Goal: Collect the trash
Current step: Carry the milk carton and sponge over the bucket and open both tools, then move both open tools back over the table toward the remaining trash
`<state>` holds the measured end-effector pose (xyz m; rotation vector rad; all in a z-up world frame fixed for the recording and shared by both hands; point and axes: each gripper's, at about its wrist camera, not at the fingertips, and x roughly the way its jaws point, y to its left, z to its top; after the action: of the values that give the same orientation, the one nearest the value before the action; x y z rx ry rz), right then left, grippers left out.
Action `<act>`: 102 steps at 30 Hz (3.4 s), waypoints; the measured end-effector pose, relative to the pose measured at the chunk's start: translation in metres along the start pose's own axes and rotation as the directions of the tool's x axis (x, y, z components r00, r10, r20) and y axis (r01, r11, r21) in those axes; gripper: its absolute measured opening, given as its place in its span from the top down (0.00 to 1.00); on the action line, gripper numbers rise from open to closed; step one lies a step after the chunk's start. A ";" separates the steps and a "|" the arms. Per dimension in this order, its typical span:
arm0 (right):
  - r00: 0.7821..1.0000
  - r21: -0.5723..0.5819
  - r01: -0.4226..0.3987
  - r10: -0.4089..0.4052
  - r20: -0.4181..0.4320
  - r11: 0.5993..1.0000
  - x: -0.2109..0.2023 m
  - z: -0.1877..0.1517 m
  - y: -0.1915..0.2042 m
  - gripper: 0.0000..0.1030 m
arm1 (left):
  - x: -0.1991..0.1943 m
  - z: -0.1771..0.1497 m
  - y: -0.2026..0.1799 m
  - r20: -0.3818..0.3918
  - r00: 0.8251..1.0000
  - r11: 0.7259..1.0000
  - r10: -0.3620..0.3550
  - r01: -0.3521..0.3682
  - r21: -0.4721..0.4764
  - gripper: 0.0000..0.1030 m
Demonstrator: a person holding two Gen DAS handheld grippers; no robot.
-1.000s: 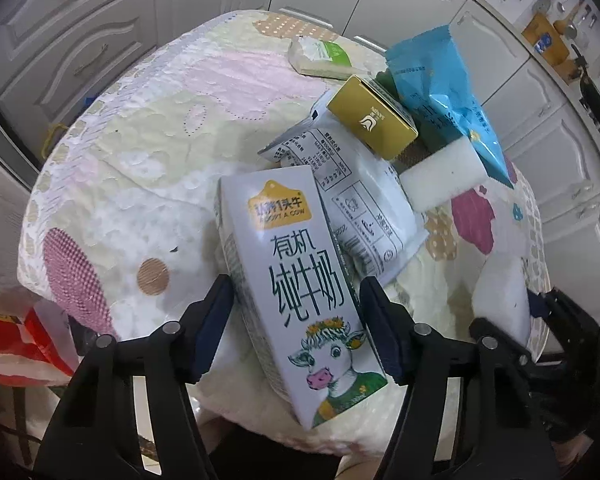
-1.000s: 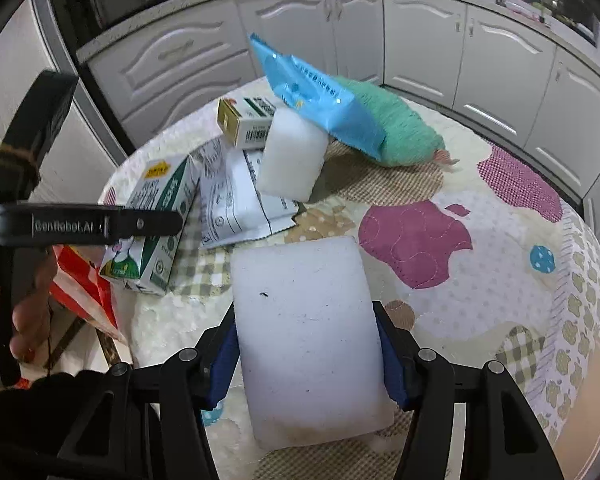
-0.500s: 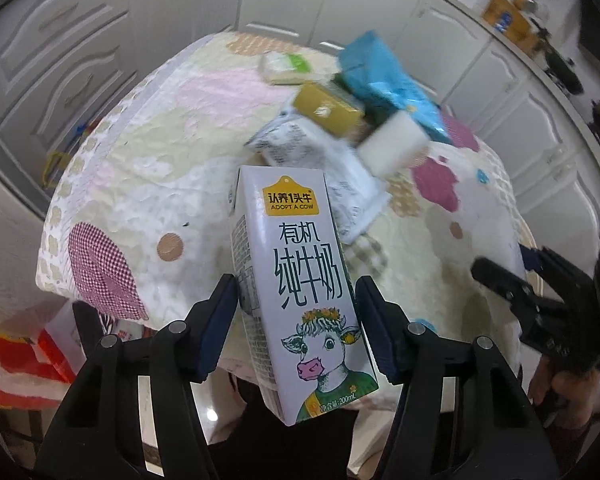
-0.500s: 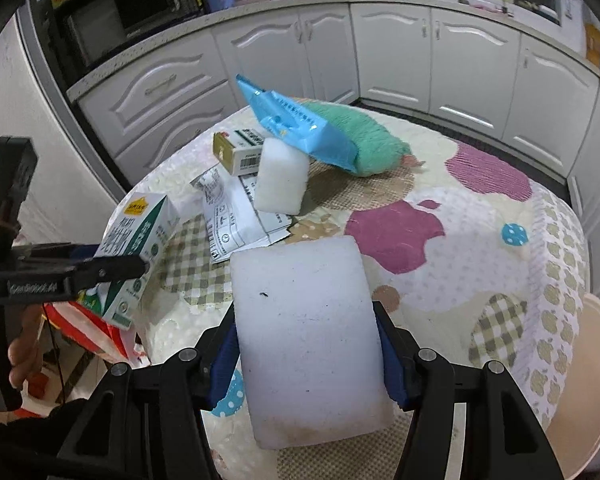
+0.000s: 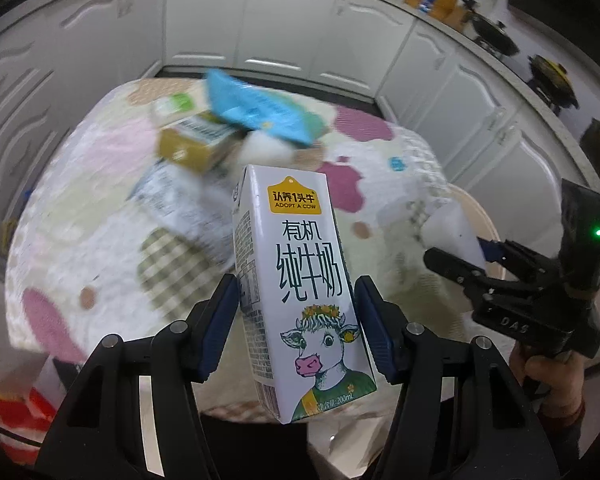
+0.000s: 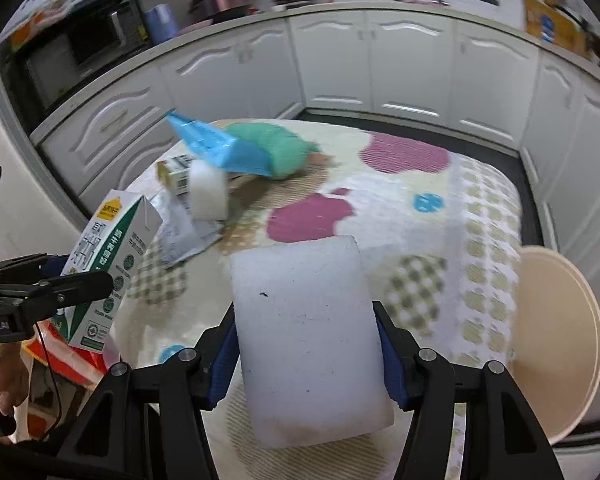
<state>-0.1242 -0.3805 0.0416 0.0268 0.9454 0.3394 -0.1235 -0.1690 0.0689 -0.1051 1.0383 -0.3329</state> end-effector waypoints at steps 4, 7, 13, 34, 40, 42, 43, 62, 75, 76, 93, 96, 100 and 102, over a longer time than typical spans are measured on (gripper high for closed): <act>0.998 0.037 0.060 -0.060 0.007 0.998 -0.009 -0.007 -0.024 0.43 | 0.009 0.010 -0.028 -0.006 1.000 0.998 -0.030 0.031 0.062 0.44; 0.995 0.077 0.097 -0.098 0.009 0.992 -0.016 -0.012 -0.045 0.43 | 0.019 0.020 -0.048 -0.011 0.999 0.993 -0.048 0.049 0.108 0.44; 0.985 0.172 0.165 -0.171 0.017 0.971 -0.035 -0.024 -0.090 0.43 | 0.040 0.033 -0.090 -0.036 0.994 0.978 -0.103 0.108 0.179 0.44; 0.946 0.401 0.309 -0.324 -0.032 0.863 -0.065 -0.060 -0.196 0.43 | 0.099 0.058 -0.200 -0.093 0.968 0.924 -0.233 0.251 0.290 0.44; 0.933 0.400 0.343 -0.357 -0.041 0.850 -0.066 -0.061 -0.202 0.43 | 0.110 0.061 -0.218 -0.100 0.963 0.915 -0.248 0.267 0.302 0.44; 0.931 0.404 0.347 -0.361 -0.042 0.847 -0.065 -0.062 -0.204 0.43 | 0.114 0.061 -0.223 -0.098 0.964 0.913 -0.249 0.267 0.307 0.44; 0.930 0.406 0.349 -0.364 -0.044 0.844 -0.065 -0.063 -0.206 0.43 | 0.116 0.062 -0.226 -0.098 0.964 0.913 -0.248 0.267 0.309 0.44; 0.914 0.423 0.389 -0.401 -0.065 0.818 -0.062 -0.065 -0.218 0.42 | 0.146 0.069 -0.243 -0.124 0.954 0.905 -0.273 0.298 0.302 0.44; 0.887 0.398 0.450 -0.454 -0.091 0.799 -0.056 -0.064 -0.216 0.41 | 0.147 0.071 -0.242 -0.117 0.954 0.903 -0.276 0.299 0.309 0.44; 0.880 0.390 0.463 -0.466 -0.096 0.796 -0.056 -0.064 -0.216 0.39 | 0.147 0.071 -0.241 -0.117 0.954 0.904 -0.275 0.298 0.307 0.44; 0.860 0.337 0.500 -0.502 -0.090 0.798 -0.059 -0.062 -0.200 0.28 | 0.121 0.062 -0.216 -0.086 0.958 0.903 -0.274 0.287 0.319 0.34; 0.857 0.322 0.506 -0.507 -0.087 0.800 -0.060 -0.061 -0.193 0.28 | 0.117 0.060 -0.210 -0.078 0.959 0.908 -0.271 0.282 0.311 0.32; 0.855 0.308 0.511 -0.513 -0.079 0.803 -0.063 -0.059 -0.184 0.28 | 0.112 0.058 -0.201 -0.062 0.964 0.913 -0.259 0.266 0.308 0.31; 0.855 0.303 0.510 -0.514 -0.074 0.805 -0.065 -0.058 -0.178 0.27 | 0.107 0.058 -0.196 -0.055 0.964 0.916 -0.260 0.264 0.303 0.31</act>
<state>-0.1563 -0.5751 0.0288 0.0611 0.9482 -0.3194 -0.0674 -0.3926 0.0570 0.0408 0.9748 -0.7379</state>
